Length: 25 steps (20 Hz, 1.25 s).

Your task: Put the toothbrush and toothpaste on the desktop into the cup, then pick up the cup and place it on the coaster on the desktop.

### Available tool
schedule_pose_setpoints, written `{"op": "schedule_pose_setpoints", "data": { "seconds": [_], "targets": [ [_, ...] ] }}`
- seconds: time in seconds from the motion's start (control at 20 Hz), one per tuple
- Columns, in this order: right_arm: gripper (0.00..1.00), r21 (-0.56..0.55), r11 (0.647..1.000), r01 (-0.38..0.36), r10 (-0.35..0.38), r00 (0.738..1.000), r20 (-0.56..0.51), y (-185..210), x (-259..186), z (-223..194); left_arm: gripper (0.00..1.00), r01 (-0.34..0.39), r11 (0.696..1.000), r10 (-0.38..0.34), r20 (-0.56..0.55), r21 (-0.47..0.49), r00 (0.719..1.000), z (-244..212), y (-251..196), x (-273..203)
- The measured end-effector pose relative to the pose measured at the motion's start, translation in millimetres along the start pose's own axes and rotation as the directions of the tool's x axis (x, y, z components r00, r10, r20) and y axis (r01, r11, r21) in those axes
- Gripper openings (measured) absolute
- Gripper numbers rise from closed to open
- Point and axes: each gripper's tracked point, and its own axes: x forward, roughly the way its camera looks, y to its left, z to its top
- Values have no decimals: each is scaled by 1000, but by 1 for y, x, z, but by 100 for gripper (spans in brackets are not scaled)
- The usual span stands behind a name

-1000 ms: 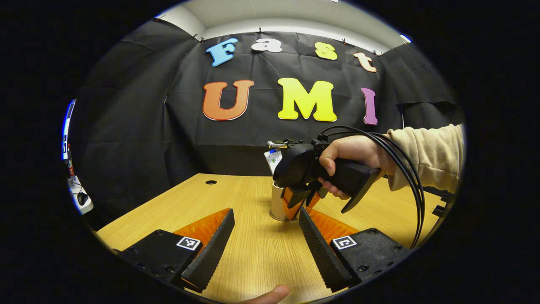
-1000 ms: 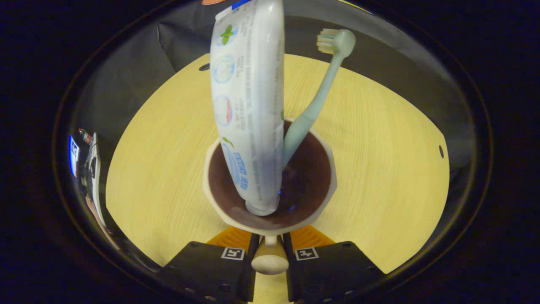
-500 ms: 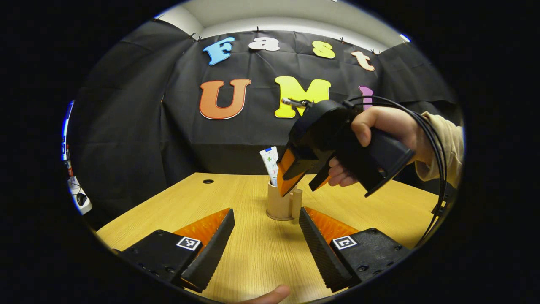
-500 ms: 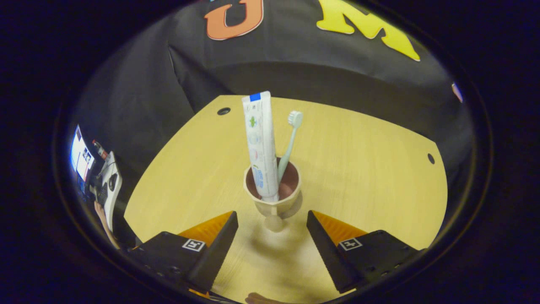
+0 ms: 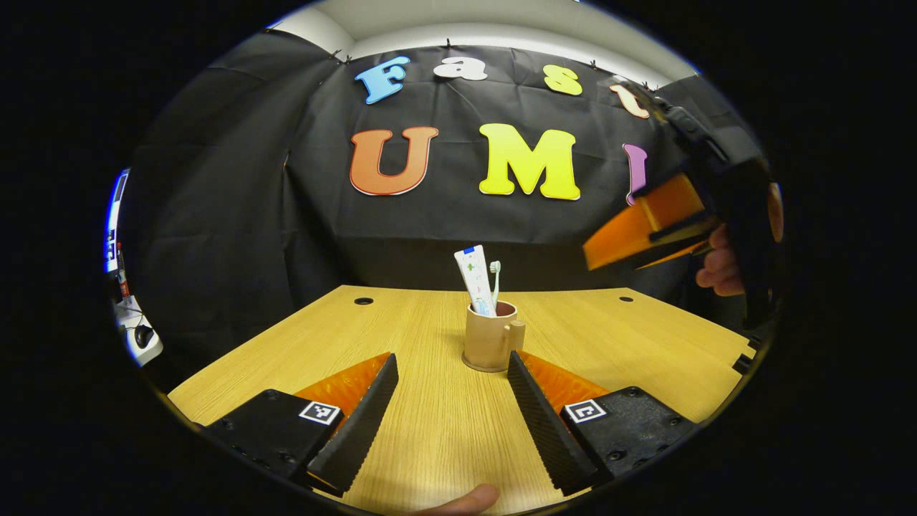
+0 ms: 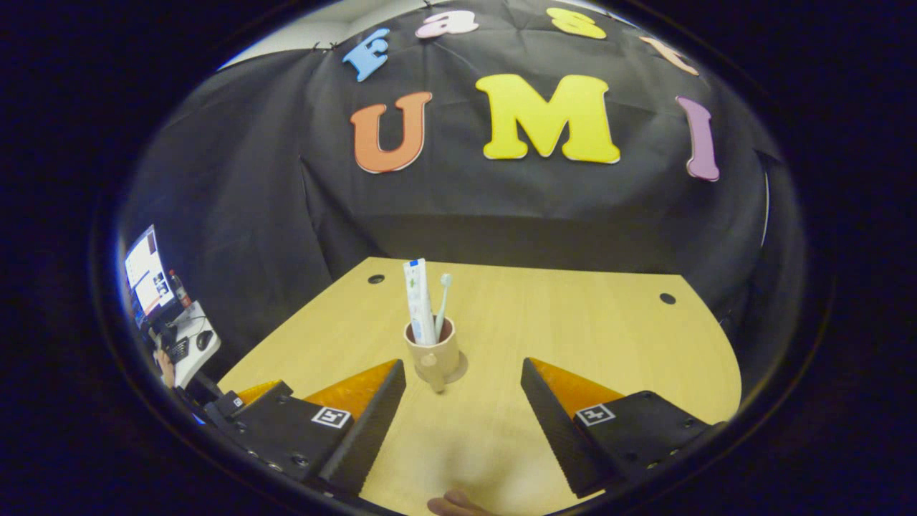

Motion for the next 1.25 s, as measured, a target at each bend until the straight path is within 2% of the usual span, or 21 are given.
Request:
{"op": "schedule_pose_setpoints", "data": {
  "seconds": [0.2, 0.35, 0.65, 0.95, 1.25],
  "targets": [
    [96, -37, 994, 100, -93, 985, 147, -27, -65, -18, 98, 11, 1000, -11, 41, 15, 999, 18, -18, -25],
    [97, 1, 988, 155, -150, 954, 261, -41, -115, -26, 97, 35, 999, -37, 64, 31, 997, 27, -36, -47],
    [96, 55, 978, 202, -209, 920, 333, -51, -177, -67, 97, 39, 999, -41, 98, 24, 994, 36, -51, -90],
    [96, 94, 973, 213, -232, 902, 364, -66, -191, -87, 97, 53, 998, -57, 131, 38, 990, 45, -62, -107],
    [96, 110, 967, 229, -254, 905, 341, -74, -185, -98, 97, 71, 997, -74, 110, 29, 991, 36, -70, -106]
  ]
}}
